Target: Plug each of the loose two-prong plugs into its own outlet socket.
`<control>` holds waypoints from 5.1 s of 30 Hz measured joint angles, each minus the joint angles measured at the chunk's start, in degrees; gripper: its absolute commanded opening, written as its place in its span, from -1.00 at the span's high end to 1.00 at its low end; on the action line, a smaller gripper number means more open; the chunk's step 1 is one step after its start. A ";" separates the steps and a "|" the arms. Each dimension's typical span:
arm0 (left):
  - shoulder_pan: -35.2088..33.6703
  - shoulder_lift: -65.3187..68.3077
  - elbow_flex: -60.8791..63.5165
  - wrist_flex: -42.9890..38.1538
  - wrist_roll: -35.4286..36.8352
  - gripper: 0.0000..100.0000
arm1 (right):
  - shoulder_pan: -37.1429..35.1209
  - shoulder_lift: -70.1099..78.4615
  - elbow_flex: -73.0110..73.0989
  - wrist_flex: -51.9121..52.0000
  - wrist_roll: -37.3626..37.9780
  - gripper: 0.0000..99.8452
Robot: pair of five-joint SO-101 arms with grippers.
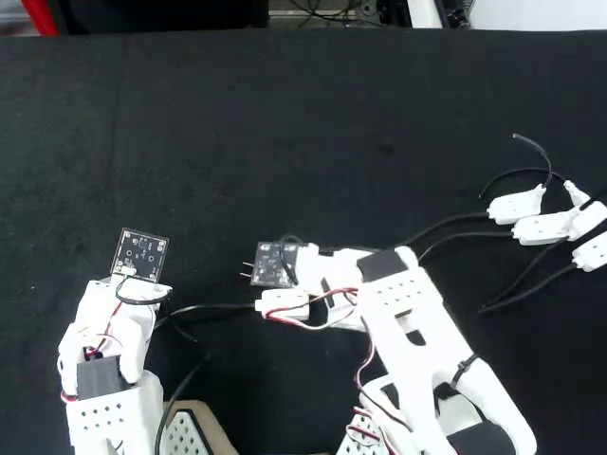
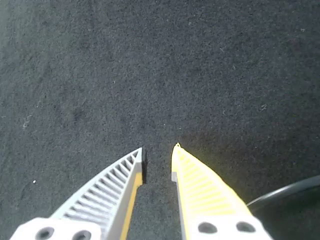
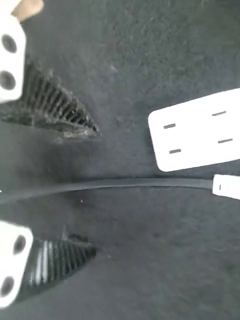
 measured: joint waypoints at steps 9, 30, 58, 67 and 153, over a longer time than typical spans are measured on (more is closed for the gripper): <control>0.00 0.00 0.00 0.00 -2.20 0.79 | 2.37 8.62 -1.76 -1.67 1.23 0.74; 0.00 0.00 0.00 0.00 -2.73 0.79 | 8.35 22.15 -15.91 -5.36 1.41 0.98; 0.00 0.00 0.00 0.00 -2.73 0.79 | -10.81 24.88 -22.42 -9.23 -9.58 0.80; 0.00 0.00 0.00 0.00 -2.73 0.79 | -14.33 39.47 -26.73 -18.11 -13.80 0.80; 0.00 0.00 0.00 0.00 -2.73 0.79 | -4.40 26.46 -19.34 -15.21 -9.93 0.98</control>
